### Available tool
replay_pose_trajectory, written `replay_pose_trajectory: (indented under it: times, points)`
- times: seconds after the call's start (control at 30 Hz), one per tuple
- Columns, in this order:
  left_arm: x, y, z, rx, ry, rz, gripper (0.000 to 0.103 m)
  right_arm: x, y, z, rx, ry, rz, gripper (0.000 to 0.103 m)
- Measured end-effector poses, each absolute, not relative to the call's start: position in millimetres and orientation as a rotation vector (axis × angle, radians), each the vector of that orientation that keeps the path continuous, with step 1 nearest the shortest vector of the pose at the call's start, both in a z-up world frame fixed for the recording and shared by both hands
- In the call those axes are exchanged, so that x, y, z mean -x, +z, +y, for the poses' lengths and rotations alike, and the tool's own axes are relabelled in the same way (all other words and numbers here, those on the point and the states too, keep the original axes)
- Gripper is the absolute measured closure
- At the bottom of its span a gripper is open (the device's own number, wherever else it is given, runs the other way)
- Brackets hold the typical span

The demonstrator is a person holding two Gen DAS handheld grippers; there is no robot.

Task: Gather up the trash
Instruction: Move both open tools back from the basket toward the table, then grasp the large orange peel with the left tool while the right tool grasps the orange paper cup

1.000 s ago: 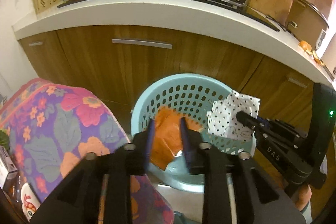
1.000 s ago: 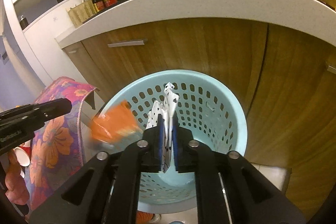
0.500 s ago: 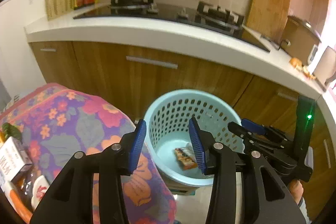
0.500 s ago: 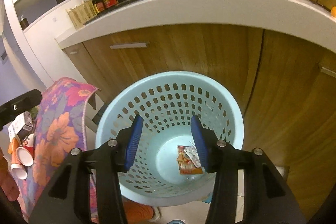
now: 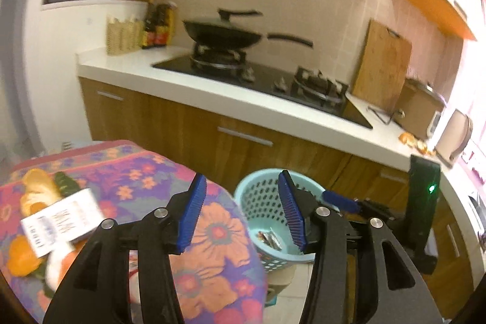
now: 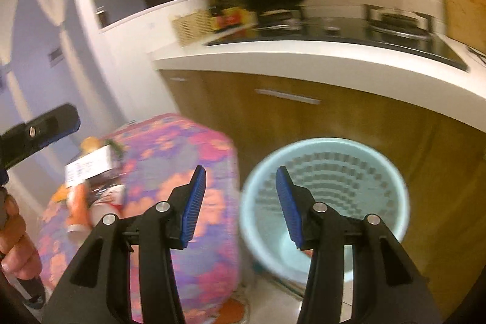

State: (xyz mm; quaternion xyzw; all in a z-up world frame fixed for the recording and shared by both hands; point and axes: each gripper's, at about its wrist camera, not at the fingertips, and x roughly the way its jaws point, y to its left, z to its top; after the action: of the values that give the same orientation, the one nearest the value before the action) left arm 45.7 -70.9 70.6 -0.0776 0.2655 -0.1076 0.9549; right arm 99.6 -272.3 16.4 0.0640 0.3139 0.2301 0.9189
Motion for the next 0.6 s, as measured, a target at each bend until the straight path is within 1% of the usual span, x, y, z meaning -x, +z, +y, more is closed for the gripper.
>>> replay_pose_trajectory:
  times: [0.03, 0.17, 0.37, 0.47, 0.6]
  points:
    - [-33, 75, -58, 0.158, -0.190, 0.518, 0.053, -96, 18, -262, -0.118, 0.492, 0.642, 0.059]
    - [2, 80, -15, 0.150, -0.071, 0.464, 0.041, -83, 17, -213, -0.062, 0.582, 0.652, 0.059]
    - [51, 70, 64, 0.168, 0.108, 0.457, 0.032, -72, 5, -150, 0.001, 0.692, 0.700, 0.059]
    - [65, 60, 104, 0.190, 0.187, 0.475, 0.029, -72, -5, -125, -0.005, 0.748, 0.738, 0.059]
    - [75, 37, 154, 0.215, 0.309, 0.531, 0.029, -75, -16, -101, -0.013, 0.790, 0.787, 0.059]
